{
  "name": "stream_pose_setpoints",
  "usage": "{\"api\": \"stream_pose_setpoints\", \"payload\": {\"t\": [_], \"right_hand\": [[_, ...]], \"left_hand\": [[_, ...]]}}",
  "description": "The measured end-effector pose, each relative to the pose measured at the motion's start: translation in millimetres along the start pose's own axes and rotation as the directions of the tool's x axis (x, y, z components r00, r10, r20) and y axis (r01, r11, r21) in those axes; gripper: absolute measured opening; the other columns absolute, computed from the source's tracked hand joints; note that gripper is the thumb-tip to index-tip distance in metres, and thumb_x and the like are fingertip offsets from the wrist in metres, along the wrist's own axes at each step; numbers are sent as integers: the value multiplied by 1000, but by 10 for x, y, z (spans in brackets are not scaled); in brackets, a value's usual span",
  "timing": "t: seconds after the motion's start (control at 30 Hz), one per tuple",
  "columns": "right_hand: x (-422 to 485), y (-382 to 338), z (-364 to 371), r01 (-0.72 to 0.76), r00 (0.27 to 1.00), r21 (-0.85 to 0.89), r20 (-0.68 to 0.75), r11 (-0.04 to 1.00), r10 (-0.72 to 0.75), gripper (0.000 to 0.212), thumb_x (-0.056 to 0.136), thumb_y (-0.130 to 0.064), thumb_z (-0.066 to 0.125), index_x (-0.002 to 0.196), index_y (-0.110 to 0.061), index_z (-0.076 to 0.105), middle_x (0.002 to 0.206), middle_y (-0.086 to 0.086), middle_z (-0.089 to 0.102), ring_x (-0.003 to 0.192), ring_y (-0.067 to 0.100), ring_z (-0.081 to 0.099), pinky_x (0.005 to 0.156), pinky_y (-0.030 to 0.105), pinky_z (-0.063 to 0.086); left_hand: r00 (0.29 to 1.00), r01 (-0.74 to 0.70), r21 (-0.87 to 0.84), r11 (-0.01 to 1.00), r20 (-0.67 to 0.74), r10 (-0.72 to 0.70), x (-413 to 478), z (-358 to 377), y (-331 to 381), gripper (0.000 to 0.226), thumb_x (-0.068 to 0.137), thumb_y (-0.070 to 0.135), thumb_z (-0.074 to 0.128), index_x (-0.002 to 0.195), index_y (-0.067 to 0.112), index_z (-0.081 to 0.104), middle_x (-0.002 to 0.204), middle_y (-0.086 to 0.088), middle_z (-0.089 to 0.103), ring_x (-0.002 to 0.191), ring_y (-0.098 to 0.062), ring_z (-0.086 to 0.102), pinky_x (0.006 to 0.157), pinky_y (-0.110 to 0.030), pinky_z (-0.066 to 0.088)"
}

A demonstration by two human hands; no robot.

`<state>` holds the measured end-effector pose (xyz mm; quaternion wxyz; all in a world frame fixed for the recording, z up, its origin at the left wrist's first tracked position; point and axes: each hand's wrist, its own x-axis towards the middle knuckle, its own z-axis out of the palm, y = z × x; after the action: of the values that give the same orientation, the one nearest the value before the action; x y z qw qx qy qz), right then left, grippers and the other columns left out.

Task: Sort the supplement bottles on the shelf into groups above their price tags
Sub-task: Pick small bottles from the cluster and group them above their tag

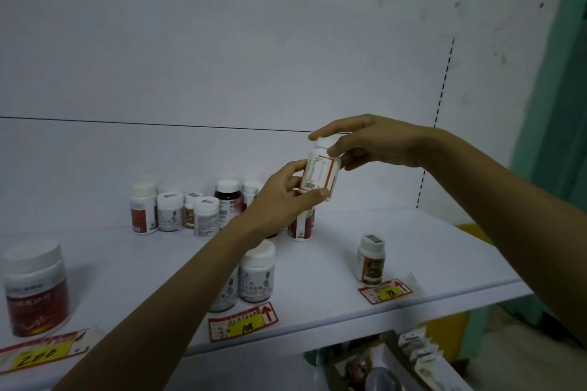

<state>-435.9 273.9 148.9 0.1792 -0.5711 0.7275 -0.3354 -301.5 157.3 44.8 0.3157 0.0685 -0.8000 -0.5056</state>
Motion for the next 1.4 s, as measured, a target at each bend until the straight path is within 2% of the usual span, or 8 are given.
{"api": "stream_pose_setpoints", "payload": {"t": [0.17, 0.6, 0.8, 0.9, 0.97, 1.17, 1.23, 1.4], "right_hand": [[-3, 141, -37, 83, 995, 98, -60, 992, -77, 34, 91, -10, 57, 118, -29, 60, 102, 0, 68, 94, 15, 66, 85, 30, 55], [-11, 681, -180, 256, 961, 292, -183, 922, -209, 28, 91, -23, 59, 118, -29, 55, 107, -3, 66, 93, 15, 69, 76, 24, 58], [-95, 994, -173, 336, 927, 451, -311, 827, -207, 39, 82, -32, 68, 119, -30, 55, 103, 0, 68, 90, 18, 70, 75, 28, 59], [-166, 1191, -210, 367, 911, 523, -371, 769, -182, 50, 80, -23, 73, 125, -23, 52, 111, 6, 65, 96, 21, 68, 78, 32, 59], [-223, 1332, -280, 374, 902, 522, -399, 767, -168, 51, 79, -17, 73, 124, -22, 51, 117, 8, 62, 100, 22, 66, 76, 28, 59], [-387, 1925, -421, 298, 920, 386, -361, 873, -154, 58, 75, -11, 76, 125, -22, 48, 113, -1, 54, 94, 10, 58, 72, 19, 50], [-407, 2162, -334, 228, 942, 355, -314, 907, -114, 62, 75, -9, 76, 127, -20, 46, 109, -2, 52, 85, 5, 56, 67, 17, 47], [-395, 2626, 18, 123, 986, 281, -146, 952, -84, 70, 72, -9, 78, 130, -20, 41, 119, 2, 53, 97, 18, 58, 76, 24, 50]], "left_hand": [[990, -27, -23, 999, -139, 24, 53, 153, 38, 54, 83, 22, 66, 130, 26, 39, 130, -1, 55, 107, -15, 58, 83, -25, 51], [817, -52, 299, 953, -535, 213, 309, 769, 68, 63, 74, 31, 75, 128, 26, 41, 117, 4, 53, 93, -7, 55, 74, -11, 44], [636, 50, 770, 636, -516, 574, 452, 1137, 12, 66, 68, 33, 80, 124, 21, 48, 111, -12, 56, 99, -25, 55, 72, -21, 41], [620, 67, 866, 496, -426, 659, 536, 1352, -7, 69, 65, 31, 82, 120, 24, 42, 106, -12, 57, 92, -26, 56, 64, -23, 44], [688, 39, 859, 511, -394, 609, 552, 1499, -6, 70, 66, 32, 81, 125, 22, 45, 111, -12, 55, 97, -26, 54, 66, -23, 45], [878, 73, 484, 872, -445, 174, 204, 1644, -308, 40, 91, 45, 48, 123, 21, 48, 116, 1, 55, 102, -15, 56, 80, -23, 48], [880, 217, 440, 871, -474, 20, 52, 1710, -449, 42, 89, 52, 40, 115, 21, 51, 109, 5, 57, 102, -15, 57, 81, -21, 46], [827, 502, 364, 784, -469, -311, -127, 1809, -702, 84, 64, 58, 73, 133, 27, 37, 124, 6, 52, 106, -13, 52, 92, -33, 45]]}}
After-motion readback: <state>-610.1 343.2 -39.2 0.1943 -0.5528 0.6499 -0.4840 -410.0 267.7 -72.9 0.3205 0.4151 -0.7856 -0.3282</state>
